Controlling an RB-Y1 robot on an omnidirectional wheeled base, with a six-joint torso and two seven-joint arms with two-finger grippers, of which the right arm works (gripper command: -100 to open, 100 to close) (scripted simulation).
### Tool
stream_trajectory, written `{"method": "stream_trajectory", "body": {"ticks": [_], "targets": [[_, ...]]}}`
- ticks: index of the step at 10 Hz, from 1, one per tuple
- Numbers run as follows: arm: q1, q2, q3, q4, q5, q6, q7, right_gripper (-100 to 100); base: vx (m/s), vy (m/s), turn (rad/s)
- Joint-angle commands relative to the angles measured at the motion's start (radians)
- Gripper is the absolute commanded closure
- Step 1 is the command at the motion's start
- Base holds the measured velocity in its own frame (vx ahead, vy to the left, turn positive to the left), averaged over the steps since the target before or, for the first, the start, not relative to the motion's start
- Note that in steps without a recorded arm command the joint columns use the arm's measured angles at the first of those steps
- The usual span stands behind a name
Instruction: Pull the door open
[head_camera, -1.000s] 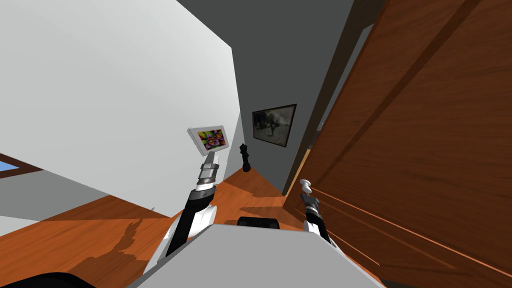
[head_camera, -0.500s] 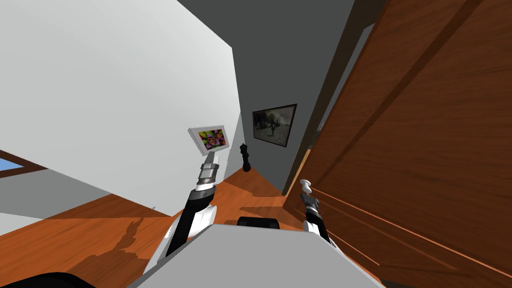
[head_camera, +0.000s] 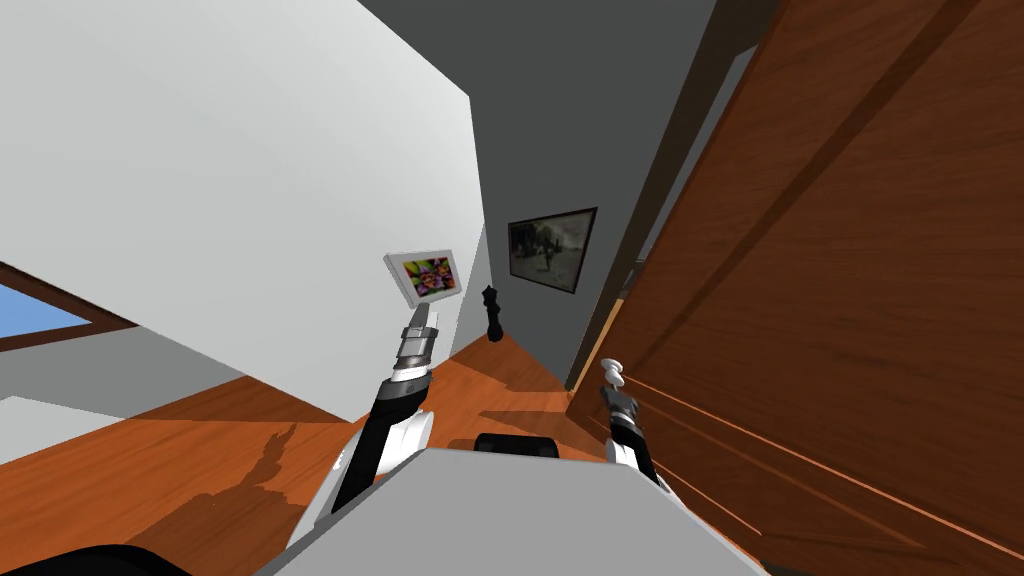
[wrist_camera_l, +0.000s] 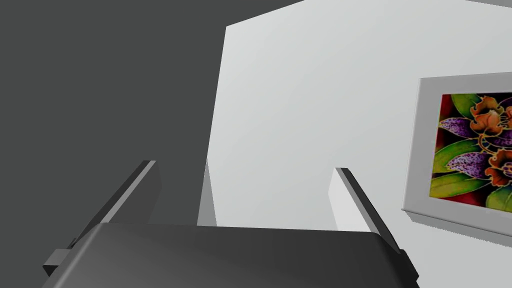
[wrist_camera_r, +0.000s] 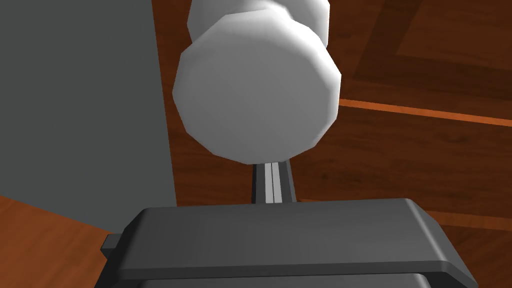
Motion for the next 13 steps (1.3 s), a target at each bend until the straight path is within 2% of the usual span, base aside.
{"method": "stream_trajectory", "body": {"ticks": [1, 3, 5, 6, 8, 9, 12, 13], "targets": [[-0.002, 0.003, 0.004, -0.008, -0.006, -0.007, -0.021, -100, -0.163, 0.066, -0.011], [-0.003, 0.01, 0.01, -0.027, -0.021, -0.009, -0.068, -100, -0.182, 0.09, -0.063], [-0.003, 0.01, 0.01, -0.027, -0.021, -0.009, -0.068, -100, -0.105, 0.03, -0.02], [-0.003, 0.013, 0.013, -0.036, -0.028, -0.009, -0.091, -100, -0.055, 0.044, -0.01], [-0.003, 0.013, 0.013, -0.012, -0.028, -0.009, -0.091, -100, -0.034, 0.03, 0.018], [-0.003, 0.013, 0.013, -0.034, -0.028, -0.009, -0.091, -100, 0.003, 0.014, -0.011], [-0.003, 0.013, 0.013, -0.036, -0.028, -0.009, -0.091, -100, 0.0, -0.001, 0.006], [-0.004, 0.016, 0.015, -0.044, -0.035, -0.01, -0.111, -100, -0.067, 0.031, 0.007]]}}
